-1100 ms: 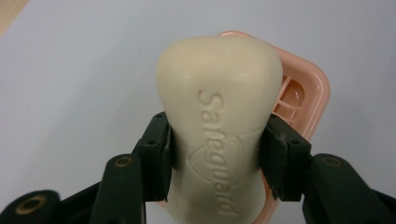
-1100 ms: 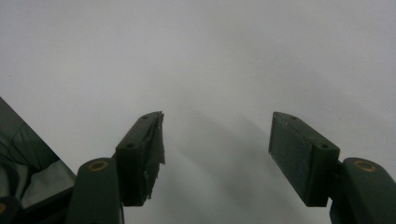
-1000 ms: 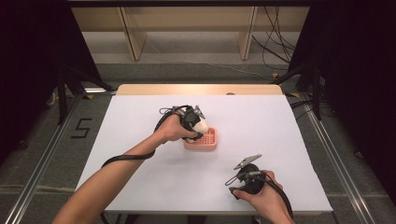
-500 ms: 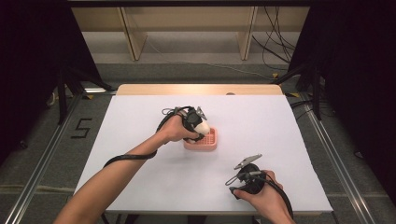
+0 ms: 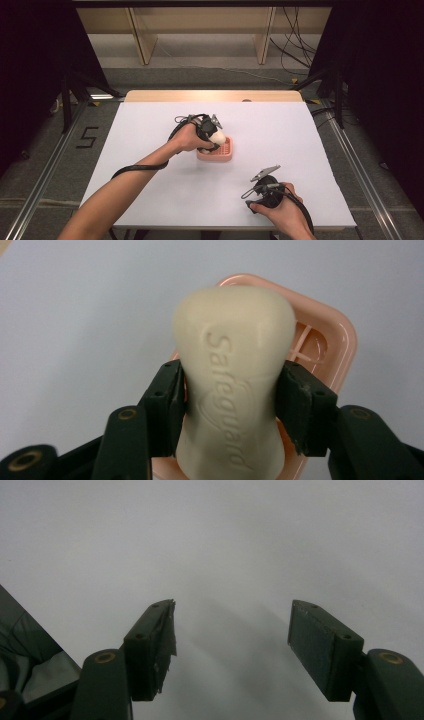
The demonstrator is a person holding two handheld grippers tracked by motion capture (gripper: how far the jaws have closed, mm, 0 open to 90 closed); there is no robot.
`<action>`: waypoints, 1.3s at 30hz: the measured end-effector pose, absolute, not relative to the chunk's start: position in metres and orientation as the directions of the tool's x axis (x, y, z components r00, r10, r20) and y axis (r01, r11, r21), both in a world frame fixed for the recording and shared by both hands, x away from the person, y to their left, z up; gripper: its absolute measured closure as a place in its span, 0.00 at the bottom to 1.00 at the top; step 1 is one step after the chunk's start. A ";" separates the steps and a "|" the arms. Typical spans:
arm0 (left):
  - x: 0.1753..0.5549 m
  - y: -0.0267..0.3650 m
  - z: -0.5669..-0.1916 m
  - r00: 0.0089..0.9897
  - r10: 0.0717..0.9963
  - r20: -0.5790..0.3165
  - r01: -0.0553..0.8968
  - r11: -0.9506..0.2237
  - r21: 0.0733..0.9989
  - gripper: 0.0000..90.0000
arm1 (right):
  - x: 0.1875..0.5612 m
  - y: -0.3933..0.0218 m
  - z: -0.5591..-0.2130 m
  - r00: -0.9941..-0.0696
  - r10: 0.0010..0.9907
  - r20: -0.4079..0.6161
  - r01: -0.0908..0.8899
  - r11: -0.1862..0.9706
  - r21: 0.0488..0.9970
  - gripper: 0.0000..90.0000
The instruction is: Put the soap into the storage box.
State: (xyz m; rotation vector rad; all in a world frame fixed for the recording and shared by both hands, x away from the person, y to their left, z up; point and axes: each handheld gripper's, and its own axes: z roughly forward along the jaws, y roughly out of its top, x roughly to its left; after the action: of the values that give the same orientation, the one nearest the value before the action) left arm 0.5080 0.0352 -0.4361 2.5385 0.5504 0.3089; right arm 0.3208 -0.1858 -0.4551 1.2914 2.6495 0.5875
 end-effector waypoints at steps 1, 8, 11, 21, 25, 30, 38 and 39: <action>0.508 0.036 -0.433 0.888 0.449 0.099 0.328 -0.770 0.548 0.49 | 0.320 -0.185 -0.455 -0.621 0.781 0.062 0.732 0.550 0.402 0.40; 0.502 0.039 -0.421 0.884 0.458 0.091 0.330 -0.751 0.573 0.48 | 0.320 -0.184 -0.455 -0.618 0.784 0.066 0.735 0.546 0.402 0.40; 0.495 0.045 -0.417 0.885 0.458 0.082 0.330 -0.741 0.585 0.47 | 0.320 -0.185 -0.455 -0.622 0.781 0.062 0.731 0.550 0.403 0.40; 0.460 0.096 -0.414 0.850 0.522 0.072 0.365 -0.682 0.634 0.43 | 0.321 -0.187 -0.454 -0.631 0.774 0.059 0.722 0.558 0.410 0.40; 0.433 0.137 -0.429 0.807 0.588 0.056 0.411 -0.627 0.662 0.43 | 0.321 -0.187 -0.454 -0.621 0.781 0.060 0.730 0.549 0.408 0.40; 0.413 0.173 -0.444 0.764 0.644 0.048 0.442 -0.576 0.688 0.43 | 0.322 -0.186 -0.455 -0.629 0.776 0.045 0.718 0.557 0.417 0.40; 0.375 0.229 -0.467 0.675 0.737 -0.018 0.520 -0.459 0.721 0.41 | 0.323 -0.184 -0.456 -0.632 0.774 0.045 0.718 0.563 0.409 0.40; 0.370 0.234 -0.469 0.664 0.748 -0.026 0.531 -0.446 0.721 0.41 | 0.323 -0.184 -0.456 -0.637 0.769 0.041 0.713 0.569 0.411 0.40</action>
State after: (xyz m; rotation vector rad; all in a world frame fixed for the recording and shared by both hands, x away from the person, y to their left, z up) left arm 0.3698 0.2341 -0.4694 2.1550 0.9831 0.3852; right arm 0.3234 -0.1838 -0.4562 1.2618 2.6536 0.5973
